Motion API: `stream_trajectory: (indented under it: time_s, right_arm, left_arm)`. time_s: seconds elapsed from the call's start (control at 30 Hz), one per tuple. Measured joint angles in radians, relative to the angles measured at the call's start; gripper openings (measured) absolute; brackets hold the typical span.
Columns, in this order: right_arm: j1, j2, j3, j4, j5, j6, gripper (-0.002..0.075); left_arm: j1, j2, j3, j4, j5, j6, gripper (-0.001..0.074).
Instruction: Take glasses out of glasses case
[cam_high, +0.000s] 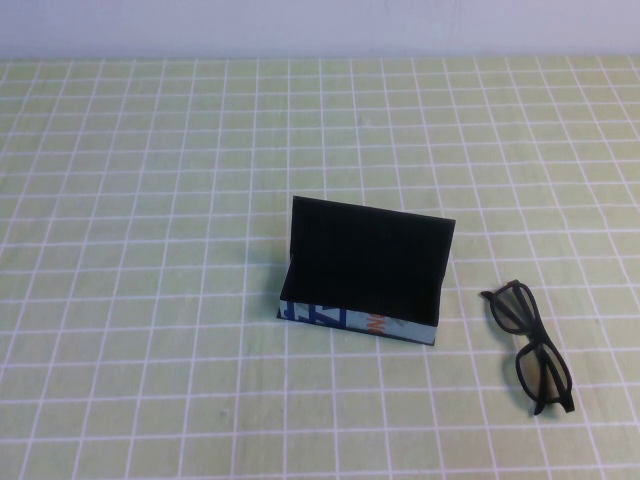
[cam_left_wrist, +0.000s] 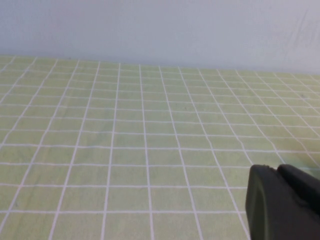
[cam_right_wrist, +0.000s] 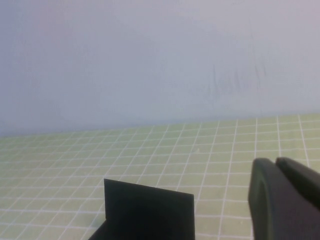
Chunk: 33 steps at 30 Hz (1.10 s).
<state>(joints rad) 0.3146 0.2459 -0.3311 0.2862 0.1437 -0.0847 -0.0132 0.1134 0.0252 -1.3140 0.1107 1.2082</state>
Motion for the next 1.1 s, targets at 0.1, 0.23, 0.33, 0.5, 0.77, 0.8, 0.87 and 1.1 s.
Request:
stream_trajectory:
  time_s: [0.1,0.23,0.33,0.5,0.77,0.8,0.87,1.1]
  right_arm:
    - [0.0,0.0,0.002,-0.026,0.0,0.0,-0.0017]
    - [-0.044,-0.021,0.052,-0.129,-0.025,0.0,-0.0018]
    - [-0.129,-0.061,0.123,-0.158,-0.03,0.0,-0.0018]
    - [-0.233,-0.193,0.282,-0.168,-0.033,0.0,-0.0018]
    - [-0.25,-0.253,0.359,-0.16,0.088,0.0,-0.0018]
    - [-0.252,-0.253,0.359,-0.16,0.122,0.0,-0.0018]
    - [-0.252,-0.253,0.359,-0.16,0.163,0.0,-0.0018]
    - [-0.252,-0.253,0.359,-0.149,0.179,0.0,-0.0018]
  left_arm:
    - [0.0,0.0,0.0,0.0,0.0,0.0,-0.0004]
    - [0.0,0.0,0.0,0.0,-0.002,0.0,-0.0004]
    - [0.0,0.0,0.0,-0.001,-0.002,0.0,-0.0004]
    - [0.0,0.0,0.0,-0.002,-0.002,0.0,-0.0004]
    - [0.0,0.0,0.0,-0.002,-0.004,0.0,-0.0004]
    - [0.0,0.0,0.0,-0.002,-0.004,0.0,-0.0004]
    - [0.0,0.0,0.0,-0.002,-0.004,0.0,-0.0004]
    - [0.0,0.0,0.0,-0.002,-0.004,0.0,-0.0004]
